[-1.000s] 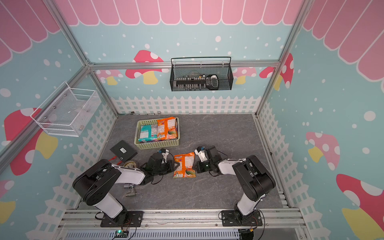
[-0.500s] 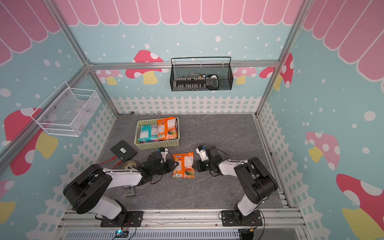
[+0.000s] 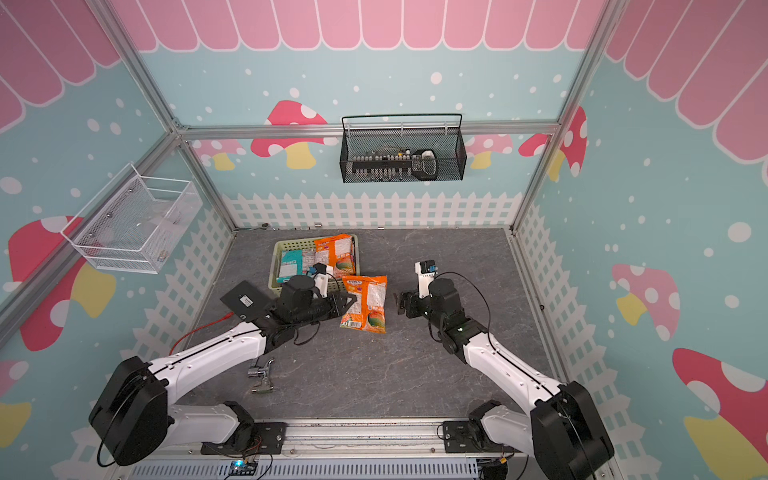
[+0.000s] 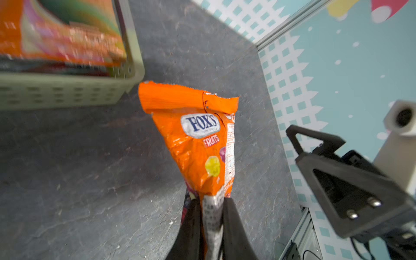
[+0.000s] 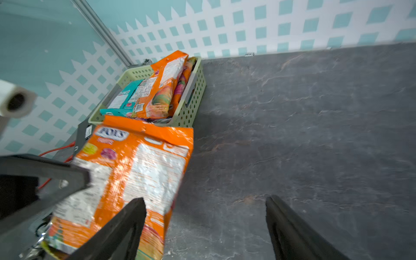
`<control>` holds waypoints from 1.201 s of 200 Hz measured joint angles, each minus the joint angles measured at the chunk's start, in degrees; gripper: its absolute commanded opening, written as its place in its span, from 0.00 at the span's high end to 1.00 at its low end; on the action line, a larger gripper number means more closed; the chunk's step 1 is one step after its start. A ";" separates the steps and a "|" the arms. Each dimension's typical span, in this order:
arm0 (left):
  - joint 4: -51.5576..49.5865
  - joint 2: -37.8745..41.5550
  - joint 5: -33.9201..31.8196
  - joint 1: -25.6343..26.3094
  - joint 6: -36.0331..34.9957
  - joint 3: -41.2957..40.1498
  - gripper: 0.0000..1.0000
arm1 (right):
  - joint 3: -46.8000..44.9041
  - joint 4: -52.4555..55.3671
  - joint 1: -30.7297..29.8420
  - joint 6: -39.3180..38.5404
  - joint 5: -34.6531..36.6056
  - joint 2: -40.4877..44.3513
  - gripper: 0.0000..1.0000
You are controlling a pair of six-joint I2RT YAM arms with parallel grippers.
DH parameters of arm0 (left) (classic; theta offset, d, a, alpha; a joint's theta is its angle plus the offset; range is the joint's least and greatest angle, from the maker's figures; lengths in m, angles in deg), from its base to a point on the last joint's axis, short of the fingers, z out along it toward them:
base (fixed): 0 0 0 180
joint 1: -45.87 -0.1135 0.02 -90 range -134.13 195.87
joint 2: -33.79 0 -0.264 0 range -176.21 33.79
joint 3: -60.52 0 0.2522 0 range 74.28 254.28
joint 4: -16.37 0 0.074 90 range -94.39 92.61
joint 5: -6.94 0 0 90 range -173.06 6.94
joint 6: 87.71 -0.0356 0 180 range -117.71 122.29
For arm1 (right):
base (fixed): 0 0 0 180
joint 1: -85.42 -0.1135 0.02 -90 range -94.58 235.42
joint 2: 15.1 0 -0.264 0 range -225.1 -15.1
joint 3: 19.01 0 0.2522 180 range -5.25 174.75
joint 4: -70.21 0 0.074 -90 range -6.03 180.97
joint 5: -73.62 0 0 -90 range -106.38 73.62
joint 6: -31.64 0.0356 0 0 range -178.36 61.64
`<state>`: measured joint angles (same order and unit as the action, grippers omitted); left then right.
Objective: Put the candies in the basket
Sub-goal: Pick up the candy at the center of the board, then place the candy in the basket.
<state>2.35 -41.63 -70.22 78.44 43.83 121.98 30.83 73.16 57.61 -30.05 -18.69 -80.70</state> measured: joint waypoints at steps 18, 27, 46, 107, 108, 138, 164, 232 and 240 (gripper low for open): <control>-3.26 0.31 1.33 -4.66 -2.73 5.03 1.00 | -3.28 -1.18 0.00 -0.22 3.54 1.14 0.01; -4.98 0.20 2.12 -7.91 -4.39 7.30 1.00 | -4.90 -1.18 0.02 -0.17 4.94 1.11 0.02; -8.28 -0.87 3.41 -14.84 -8.13 11.72 1.00 | -6.91 -0.68 0.00 -0.20 6.71 0.87 0.01; -14.14 -12.72 7.82 -28.22 -18.47 20.41 1.00 | -6.99 -2.32 0.00 -0.26 7.61 0.81 0.01; -14.21 -13.09 7.98 -28.48 -18.67 20.59 1.00 | -6.99 -2.34 0.00 -0.26 7.61 0.81 0.01; -15.65 -20.13 11.61 -33.27 -21.49 24.35 1.00 | -6.99 -2.62 0.00 -0.48 7.26 0.81 0.01; -16.48 -25.83 13.77 -36.89 -23.69 28.00 0.97 | -6.99 -2.73 0.00 -0.68 7.21 0.81 0.01; -20.96 -35.41 12.63 -39.63 -28.98 33.44 0.93 | -6.99 -3.21 0.00 -0.90 6.75 -0.20 0.01; -21.38 -35.45 12.41 -39.63 -29.44 33.75 0.93 | -6.99 -3.23 0.00 -0.90 6.71 -0.37 0.01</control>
<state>-19.02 -77.08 -57.80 38.82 14.39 155.73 23.83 69.93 57.61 -30.94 -11.98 -81.07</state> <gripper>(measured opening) 0.145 0.986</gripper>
